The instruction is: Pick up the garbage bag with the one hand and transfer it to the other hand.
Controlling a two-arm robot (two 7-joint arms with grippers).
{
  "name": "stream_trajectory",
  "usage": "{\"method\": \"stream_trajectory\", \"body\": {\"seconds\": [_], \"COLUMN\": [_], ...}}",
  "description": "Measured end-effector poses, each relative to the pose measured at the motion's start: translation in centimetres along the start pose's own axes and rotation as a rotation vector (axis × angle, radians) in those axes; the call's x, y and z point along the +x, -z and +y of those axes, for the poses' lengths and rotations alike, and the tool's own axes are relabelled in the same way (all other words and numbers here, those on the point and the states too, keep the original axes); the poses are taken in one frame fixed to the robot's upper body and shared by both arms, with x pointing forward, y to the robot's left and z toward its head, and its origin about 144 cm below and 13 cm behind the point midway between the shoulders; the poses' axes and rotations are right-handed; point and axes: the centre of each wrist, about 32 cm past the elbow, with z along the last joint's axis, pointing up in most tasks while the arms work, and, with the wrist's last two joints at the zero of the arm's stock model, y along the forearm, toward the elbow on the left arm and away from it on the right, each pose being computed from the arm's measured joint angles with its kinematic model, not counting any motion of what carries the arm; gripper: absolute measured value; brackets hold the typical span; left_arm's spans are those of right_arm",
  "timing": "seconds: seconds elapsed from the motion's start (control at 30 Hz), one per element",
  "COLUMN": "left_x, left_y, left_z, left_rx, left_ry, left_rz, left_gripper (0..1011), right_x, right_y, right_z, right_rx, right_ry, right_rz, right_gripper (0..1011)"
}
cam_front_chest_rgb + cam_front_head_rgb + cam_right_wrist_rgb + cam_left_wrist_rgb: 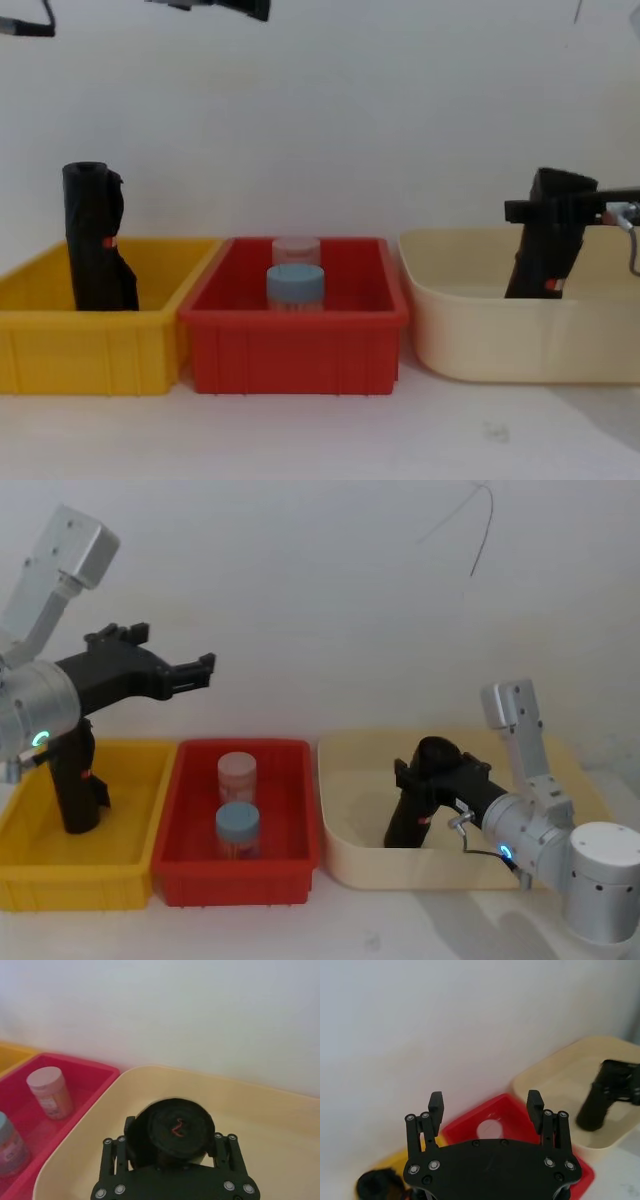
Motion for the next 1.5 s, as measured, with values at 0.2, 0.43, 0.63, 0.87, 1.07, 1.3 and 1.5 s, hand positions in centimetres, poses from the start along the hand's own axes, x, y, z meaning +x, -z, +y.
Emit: {"method": "stream_trajectory", "body": {"seconds": [0.2,0.43,0.63,0.87,1.07,1.3,1.5], "left_x": [0.1,0.3,0.3,0.4,0.4,0.5,0.5], "left_y": [0.7,1.4,1.7,2.0,2.1,2.2,2.2], "left_z": [0.4,0.6,0.8,0.9,0.9,1.0,1.0], "left_rx": [0.035,0.065,0.08,0.091,0.097,0.101,0.103], "left_ry": [-0.089,-0.16,-0.196,-0.221,-0.234,-0.243,-0.248], "left_rz": [0.004,0.005,0.006,0.005,0.005,0.005,0.005], "left_gripper": [1001,1001,1001,1001,1001,1001,1001], "right_x": [0.4,0.3,0.0,-0.9,-2.1,-3.7,-5.1], "right_y": [-0.4,-1.3,-2.5,-4.5,-6.1,-7.1,-7.1], "right_z": [0.0,-0.1,-0.4,-0.8,-1.2,-1.5,-1.5], "right_rx": [0.008,0.044,0.103,0.181,0.238,0.256,0.23], "right_ry": [0.019,0.025,0.019,-0.014,-0.073,-0.157,-0.233], "right_rz": [-0.008,-0.03,-0.07,-0.127,-0.173,-0.2,-0.198], "right_gripper": [930,1001,1001,1001,1001,1001,1001]}}
